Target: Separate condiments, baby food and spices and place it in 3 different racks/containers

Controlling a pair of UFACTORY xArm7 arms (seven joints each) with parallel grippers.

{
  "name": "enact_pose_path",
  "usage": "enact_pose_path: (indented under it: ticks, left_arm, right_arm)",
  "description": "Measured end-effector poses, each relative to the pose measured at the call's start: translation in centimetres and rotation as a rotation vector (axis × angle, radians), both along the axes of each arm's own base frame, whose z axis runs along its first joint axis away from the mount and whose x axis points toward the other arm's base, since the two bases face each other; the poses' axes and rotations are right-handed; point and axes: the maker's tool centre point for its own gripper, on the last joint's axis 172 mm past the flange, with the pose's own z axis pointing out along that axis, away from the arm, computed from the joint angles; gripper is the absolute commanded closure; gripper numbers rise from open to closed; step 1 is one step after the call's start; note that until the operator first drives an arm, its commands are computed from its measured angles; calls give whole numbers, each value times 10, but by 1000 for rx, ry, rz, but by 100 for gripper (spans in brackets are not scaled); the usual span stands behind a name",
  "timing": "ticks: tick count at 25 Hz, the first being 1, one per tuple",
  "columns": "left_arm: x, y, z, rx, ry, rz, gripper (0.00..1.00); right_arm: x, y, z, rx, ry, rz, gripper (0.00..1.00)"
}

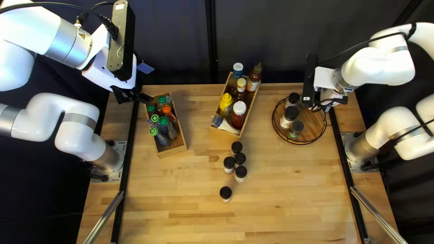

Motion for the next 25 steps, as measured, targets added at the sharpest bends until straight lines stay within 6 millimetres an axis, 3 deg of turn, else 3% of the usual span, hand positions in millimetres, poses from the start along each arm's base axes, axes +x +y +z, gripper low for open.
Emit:
enact_pose_path:
  ticks: [11,23,25]
  left_arm:
    - [0,0,0,0,0,0,0]
    - [0,0,0,0,0,0,0]
    - [0,0,0,0,0,0,0]
  right_arm:
    - [-21,5,-63,66,-25,-26,100]
    - [-30,3,-93,140,-39,-34,98]
    - [-30,3,-95,149,-41,-32,40]
